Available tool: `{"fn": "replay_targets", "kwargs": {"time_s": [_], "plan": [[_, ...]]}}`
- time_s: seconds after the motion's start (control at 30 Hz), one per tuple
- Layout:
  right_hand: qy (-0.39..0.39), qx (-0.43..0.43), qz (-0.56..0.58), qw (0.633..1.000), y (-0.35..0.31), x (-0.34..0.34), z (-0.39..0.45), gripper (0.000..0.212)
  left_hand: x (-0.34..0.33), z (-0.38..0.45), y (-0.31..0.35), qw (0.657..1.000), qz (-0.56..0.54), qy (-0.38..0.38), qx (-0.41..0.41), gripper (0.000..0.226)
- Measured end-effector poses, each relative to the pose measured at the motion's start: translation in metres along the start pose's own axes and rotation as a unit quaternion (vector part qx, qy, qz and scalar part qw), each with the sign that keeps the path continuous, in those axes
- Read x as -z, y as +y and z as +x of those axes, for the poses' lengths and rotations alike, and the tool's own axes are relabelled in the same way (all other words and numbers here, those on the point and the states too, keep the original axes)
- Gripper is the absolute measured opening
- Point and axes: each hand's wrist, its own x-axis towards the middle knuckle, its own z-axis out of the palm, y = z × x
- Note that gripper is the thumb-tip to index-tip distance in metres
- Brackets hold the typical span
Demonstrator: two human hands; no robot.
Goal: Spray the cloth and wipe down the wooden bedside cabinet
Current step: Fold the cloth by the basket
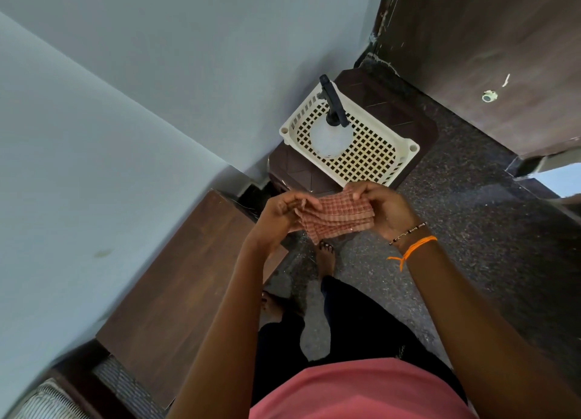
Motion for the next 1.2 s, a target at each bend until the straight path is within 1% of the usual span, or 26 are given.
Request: {"fn": "replay_targets", "kwargs": {"time_s": [0.07, 0.1, 0.13, 0.17, 0.2, 0.23, 0.3, 0.33, 0.37, 0.4, 0.47, 0.5, 0.53, 0.6, 0.67, 0.7, 0.77, 0.83, 0.87, 0.9, 1.0, 1.03, 1.1, 1.13, 1.2], "plan": [[-0.011, -0.023, 0.015, 1.0, -0.004, 0.002, 0.003, 0.023, -0.004, 0.002, 0.003, 1.0, 0.0, 0.007, -0.002, 0.04], [0.002, -0.031, -0.01, 0.999, -0.006, 0.005, 0.005, 0.01, -0.006, 0.006, 0.003, 1.0, 0.0, 0.006, -0.008, 0.041], [0.015, -0.038, -0.043, 0.998, -0.007, 0.006, 0.007, 0.004, -0.008, 0.009, 0.003, 1.0, 0.001, 0.004, -0.016, 0.042], [0.045, -0.045, -0.076, 0.995, -0.007, 0.011, 0.011, 0.016, -0.01, 0.013, 0.002, 1.0, 0.007, 0.005, -0.023, 0.043], [0.079, -0.061, -0.083, 0.992, -0.008, 0.014, 0.014, 0.025, -0.012, 0.017, 0.003, 0.999, 0.016, 0.009, -0.029, 0.042], [0.121, -0.076, -0.065, 0.988, -0.01, 0.019, 0.019, 0.028, -0.015, 0.021, 0.002, 0.999, 0.03, 0.014, -0.034, 0.041], [0.172, -0.096, -0.053, 0.979, -0.015, 0.03, 0.026, 0.025, -0.02, 0.032, -0.001, 0.998, 0.06, 0.01, -0.034, 0.041], [0.189, -0.097, -0.063, 0.975, -0.019, 0.035, 0.029, 0.025, -0.023, 0.039, -0.001, 0.997, 0.071, 0.003, -0.029, 0.044], [0.211, -0.091, -0.073, 0.97, -0.022, 0.04, 0.034, 0.027, -0.027, 0.047, -0.003, 0.996, 0.083, -0.008, -0.027, 0.049], [0.233, -0.08, -0.074, 0.966, -0.026, 0.043, 0.038, 0.028, -0.032, 0.054, -0.005, 0.994, 0.102, -0.019, -0.024, 0.049], [0.28, -0.056, -0.074, 0.955, -0.037, 0.044, 0.043, 0.028, -0.041, 0.07, -0.009, 0.988, 0.151, -0.03, -0.018, 0.036], [0.291, -0.04, -0.084, 0.952, -0.042, 0.045, 0.047, 0.03, -0.046, 0.077, -0.011, 0.985, 0.169, -0.028, -0.013, 0.034], [0.292, -0.024, -0.1, 0.951, -0.047, 0.045, 0.049, 0.031, -0.05, 0.082, -0.011, 0.984, 0.174, -0.026, -0.004, 0.038], [0.273, -0.008, -0.143, 0.951, -0.055, 0.051, 0.057, 0.031, -0.056, 0.091, -0.009, 0.988, 0.149, -0.025, 0.009, 0.048], [0.247, -0.015, -0.171, 0.954, -0.063, 0.057, 0.064, 0.027, -0.062, 0.1, -0.003, 0.994, 0.104, -0.023, 0.02, 0.052], [0.238, -0.024, -0.179, 0.954, -0.067, 0.061, 0.069, 0.026, -0.065, 0.104, 0.0, 0.994, 0.102, -0.023, 0.019, 0.052], [0.234, -0.042, -0.187, 0.953, -0.07, 0.07, 0.083, 0.025, -0.069, 0.115, 0.005, 0.991, 0.128, -0.033, 0.016, 0.052], [0.254, -0.054, -0.212, 0.942, -0.067, 0.077, 0.1, 0.026, -0.072, 0.127, 0.002, 0.983, 0.18, -0.032, 0.026, 0.056], [0.272, -0.047, -0.252, 0.927, -0.063, 0.082, 0.108, 0.027, -0.073, 0.133, -0.001, 0.976, 0.211, -0.03, 0.035, 0.056], [0.287, -0.035, -0.315, 0.904, -0.062, 0.085, 0.115, 0.031, -0.074, 0.137, -0.004, 0.971, 0.234, -0.026, 0.046, 0.054], [0.291, 0.03, -0.51, 0.809, -0.056, 0.086, 0.121, 0.035, -0.077, 0.142, -0.011, 0.961, 0.269, -0.023, 0.066, 0.05], [0.284, 0.057, -0.548, 0.784, -0.053, 0.082, 0.117, 0.038, -0.077, 0.14, -0.012, 0.959, 0.275, -0.025, 0.062, 0.049], [0.281, 0.117, -0.578, 0.757, -0.044, 0.074, 0.107, 0.05, -0.075, 0.133, -0.013, 0.959, 0.277, -0.032, 0.052, 0.048], [0.284, 0.14, -0.589, 0.744, -0.038, 0.073, 0.102, 0.052, -0.071, 0.129, -0.014, 0.96, 0.274, -0.032, 0.051, 0.046], [0.303, 0.165, -0.606, 0.717, -0.023, 0.071, 0.093, 0.048, -0.065, 0.118, -0.018, 0.962, 0.266, -0.028, 0.051, 0.042]]}}
